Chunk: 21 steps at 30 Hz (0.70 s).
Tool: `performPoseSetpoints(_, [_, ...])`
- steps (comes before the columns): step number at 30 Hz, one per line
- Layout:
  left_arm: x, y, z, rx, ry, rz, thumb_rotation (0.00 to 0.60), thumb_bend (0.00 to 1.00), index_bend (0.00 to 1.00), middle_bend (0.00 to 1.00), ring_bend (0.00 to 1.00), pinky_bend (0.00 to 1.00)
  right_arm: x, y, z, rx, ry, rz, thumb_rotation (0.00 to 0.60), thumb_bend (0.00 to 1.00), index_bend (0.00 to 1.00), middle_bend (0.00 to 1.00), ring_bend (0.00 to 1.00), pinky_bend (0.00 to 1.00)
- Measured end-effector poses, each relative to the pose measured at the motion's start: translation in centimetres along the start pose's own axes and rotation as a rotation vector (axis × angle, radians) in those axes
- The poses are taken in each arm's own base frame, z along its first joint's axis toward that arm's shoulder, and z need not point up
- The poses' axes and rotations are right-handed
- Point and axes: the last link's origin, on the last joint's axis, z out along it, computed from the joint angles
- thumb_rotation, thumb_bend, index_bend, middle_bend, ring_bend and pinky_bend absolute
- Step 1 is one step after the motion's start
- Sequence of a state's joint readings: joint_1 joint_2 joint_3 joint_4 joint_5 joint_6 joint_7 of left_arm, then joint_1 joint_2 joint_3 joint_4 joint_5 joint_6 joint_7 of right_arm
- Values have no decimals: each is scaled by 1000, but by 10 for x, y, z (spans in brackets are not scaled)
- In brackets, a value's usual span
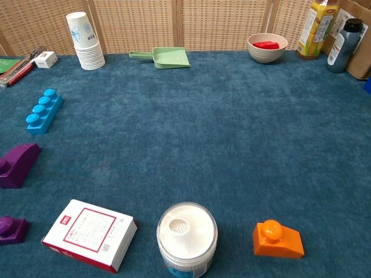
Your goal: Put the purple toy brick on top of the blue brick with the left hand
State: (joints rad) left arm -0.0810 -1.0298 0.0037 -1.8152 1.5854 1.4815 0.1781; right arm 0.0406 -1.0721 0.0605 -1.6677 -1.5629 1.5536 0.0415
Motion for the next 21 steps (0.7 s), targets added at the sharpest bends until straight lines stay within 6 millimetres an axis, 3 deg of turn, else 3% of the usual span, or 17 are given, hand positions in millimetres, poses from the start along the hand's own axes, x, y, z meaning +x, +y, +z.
performPoseSetpoints(12, [4,-3,3,-31,-26,49,600,297,334,196,65,0,1,-3,2,8,8,6,600,401,356,192,43,181])
performPoseSetpoints(21, [11,-17,15,-52,-47,69,600,297,327,190,66,0,2,0,-2,-4,16,15,600,402,355,192,43,181])
